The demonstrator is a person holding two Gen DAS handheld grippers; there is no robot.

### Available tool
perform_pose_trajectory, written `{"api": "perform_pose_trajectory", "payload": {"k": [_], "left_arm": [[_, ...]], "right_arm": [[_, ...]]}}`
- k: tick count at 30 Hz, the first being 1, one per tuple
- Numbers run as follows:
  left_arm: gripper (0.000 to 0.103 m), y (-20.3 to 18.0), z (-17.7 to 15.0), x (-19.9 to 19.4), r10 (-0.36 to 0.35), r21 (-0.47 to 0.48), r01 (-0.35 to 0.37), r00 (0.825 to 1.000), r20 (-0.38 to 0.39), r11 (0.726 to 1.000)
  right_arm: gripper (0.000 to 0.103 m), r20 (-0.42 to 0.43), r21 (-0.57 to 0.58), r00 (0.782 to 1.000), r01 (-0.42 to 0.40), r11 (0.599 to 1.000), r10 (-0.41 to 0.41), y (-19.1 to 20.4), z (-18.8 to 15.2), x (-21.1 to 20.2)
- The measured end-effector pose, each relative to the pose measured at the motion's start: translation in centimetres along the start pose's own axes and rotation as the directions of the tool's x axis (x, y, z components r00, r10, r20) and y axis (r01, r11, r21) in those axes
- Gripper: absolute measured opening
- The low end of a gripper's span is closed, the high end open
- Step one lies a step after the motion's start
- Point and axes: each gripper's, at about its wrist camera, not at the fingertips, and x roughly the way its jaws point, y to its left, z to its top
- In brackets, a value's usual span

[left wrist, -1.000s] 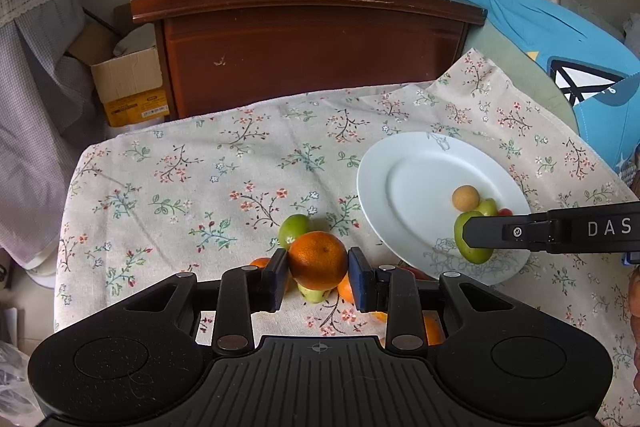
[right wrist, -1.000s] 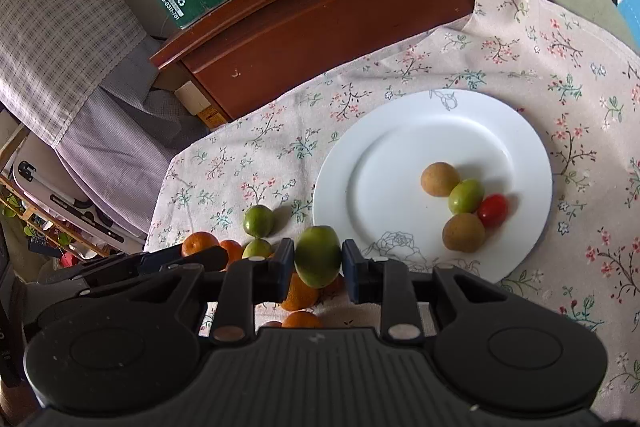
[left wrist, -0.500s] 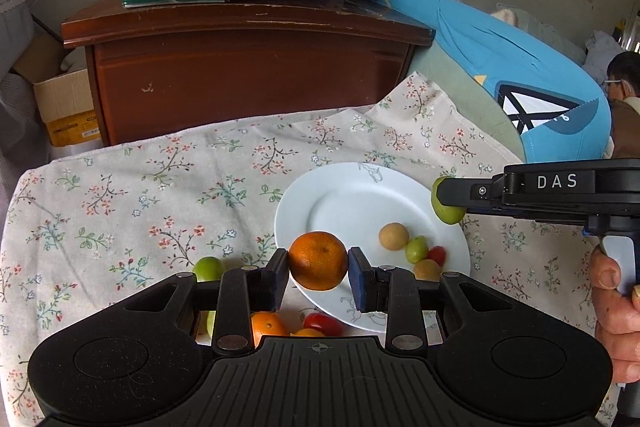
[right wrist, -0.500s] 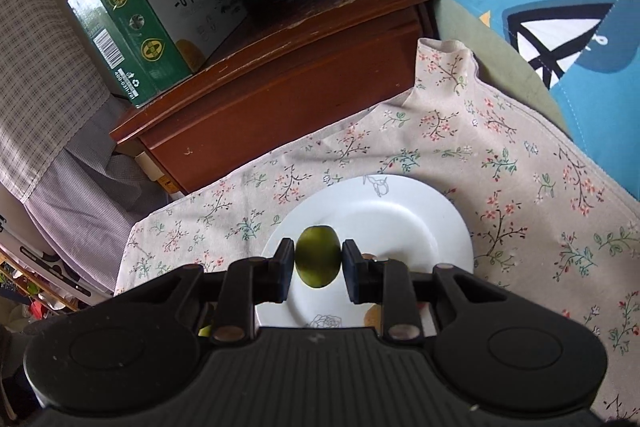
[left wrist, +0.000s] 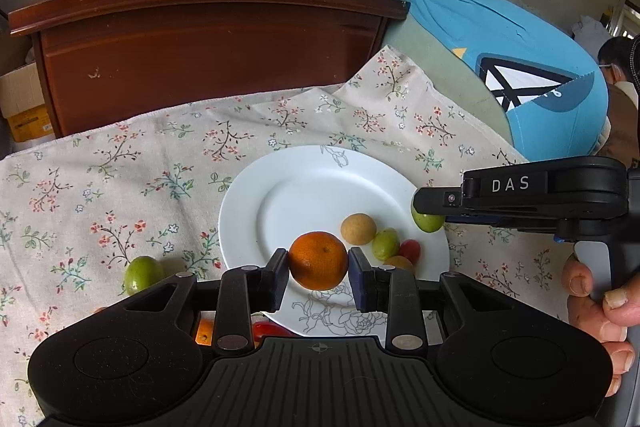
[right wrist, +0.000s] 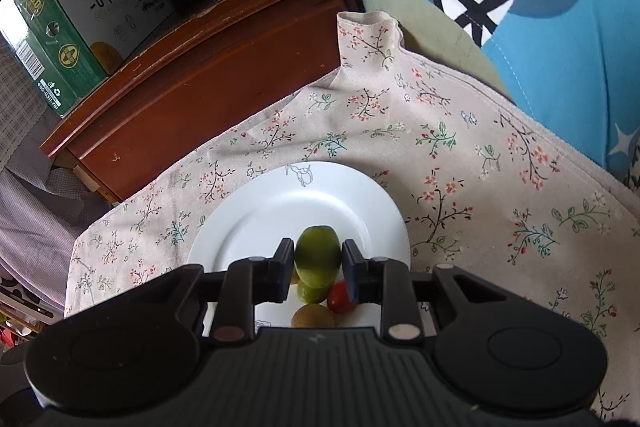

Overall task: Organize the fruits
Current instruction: 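Place the tangerine and jujube on the white plate and open both tools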

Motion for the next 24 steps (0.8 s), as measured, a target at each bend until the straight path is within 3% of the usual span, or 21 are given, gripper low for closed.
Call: {"api": "perform_pose_trajectory", "payload": {"k": [11,24], "left_arm": [[0.029,-1.0,-0.4,1.8,-0.026,0.009,0.026,0.999,-0.033,1.0],[0.032,-1.1,0.1,0.4,0.002,0.013,-0.002,1.0,-0.001,1.0]], "right_arm": [[0.026,-0.023,0.046,0.999,0.023,0.999,-0.022,-1.0,-0.2,1.3],[0.029,-0.001,0.062,1.0,-0.006,0.998,0.006,-1.0,0.0,0.8]]}}
